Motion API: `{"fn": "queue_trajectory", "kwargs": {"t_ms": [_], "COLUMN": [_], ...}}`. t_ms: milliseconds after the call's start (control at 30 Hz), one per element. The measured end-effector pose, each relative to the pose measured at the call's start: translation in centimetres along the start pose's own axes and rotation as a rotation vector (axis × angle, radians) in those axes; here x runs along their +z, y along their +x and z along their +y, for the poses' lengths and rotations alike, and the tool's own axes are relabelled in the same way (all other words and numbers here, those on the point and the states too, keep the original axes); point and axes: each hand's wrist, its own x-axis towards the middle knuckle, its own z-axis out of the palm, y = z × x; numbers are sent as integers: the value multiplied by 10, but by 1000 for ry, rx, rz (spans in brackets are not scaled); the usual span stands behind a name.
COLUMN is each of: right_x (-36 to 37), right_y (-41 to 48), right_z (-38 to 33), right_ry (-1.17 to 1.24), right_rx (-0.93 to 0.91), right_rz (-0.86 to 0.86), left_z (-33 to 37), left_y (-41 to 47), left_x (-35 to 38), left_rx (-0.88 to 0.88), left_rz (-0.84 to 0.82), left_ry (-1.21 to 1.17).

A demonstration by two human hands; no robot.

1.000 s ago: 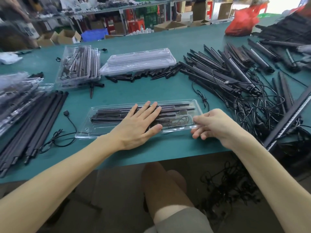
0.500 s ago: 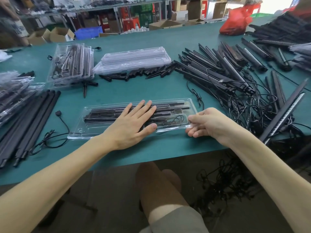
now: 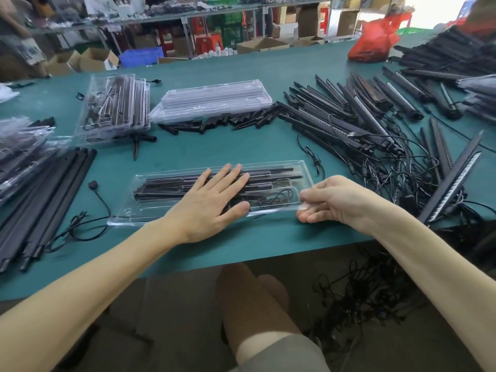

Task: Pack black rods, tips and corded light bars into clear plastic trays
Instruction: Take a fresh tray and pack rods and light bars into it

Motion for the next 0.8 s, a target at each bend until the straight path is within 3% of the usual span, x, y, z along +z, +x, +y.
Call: {"fn": "queue_trajectory", "kwargs": {"t_ms": [800], "right_x": [10], "right_y": [-3], "right_z": [1], "right_ry": [-43], "right_rx": [-17], "right_rz": [71], "left_z": [0], "left_y": [0], "left_x": [1], "left_rx": [4], "left_rz": [-22], "left_ry": [20]}}
